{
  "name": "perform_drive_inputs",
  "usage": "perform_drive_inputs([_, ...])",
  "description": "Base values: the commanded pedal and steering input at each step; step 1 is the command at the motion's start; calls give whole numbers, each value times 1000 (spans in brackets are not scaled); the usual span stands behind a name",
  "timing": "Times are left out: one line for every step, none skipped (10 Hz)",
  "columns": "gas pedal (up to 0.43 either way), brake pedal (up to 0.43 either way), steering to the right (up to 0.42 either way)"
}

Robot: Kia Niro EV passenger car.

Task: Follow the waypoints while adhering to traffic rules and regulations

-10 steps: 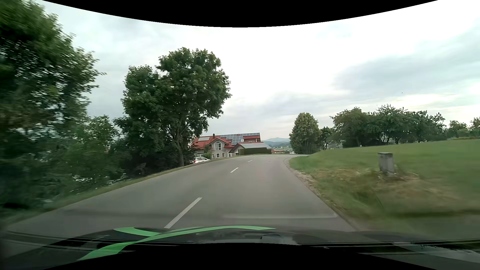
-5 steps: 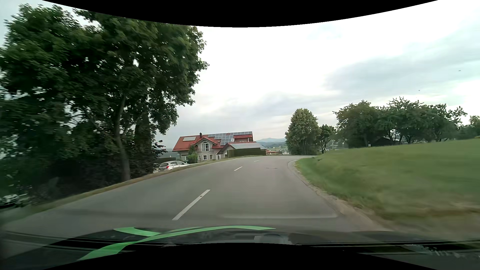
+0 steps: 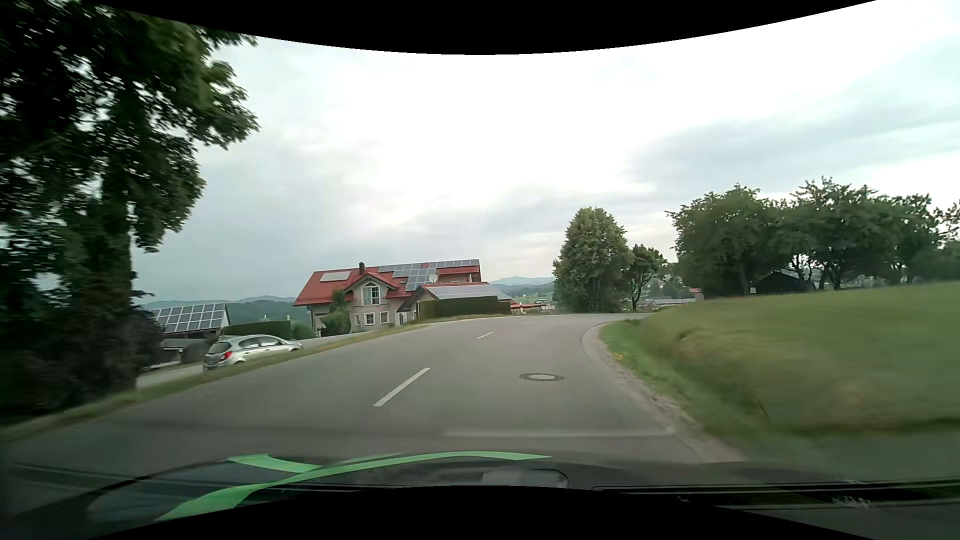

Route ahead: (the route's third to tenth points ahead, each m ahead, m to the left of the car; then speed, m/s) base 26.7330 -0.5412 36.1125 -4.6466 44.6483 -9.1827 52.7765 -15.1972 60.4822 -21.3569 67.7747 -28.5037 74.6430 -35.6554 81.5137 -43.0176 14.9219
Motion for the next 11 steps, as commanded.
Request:
perform_drive_inputs([67,0,46])
perform_drive_inputs([67,0,49])
perform_drive_inputs([59,0,51])
perform_drive_inputs([0,0,51])
perform_drive_inputs([0,0,52])
perform_drive_inputs([0,0,54])
perform_drive_inputs([0,0,55])
perform_drive_inputs([0,0,55])
perform_drive_inputs([0,0,58])
perform_drive_inputs([0,0,61])
perform_drive_inputs([67,0,64])
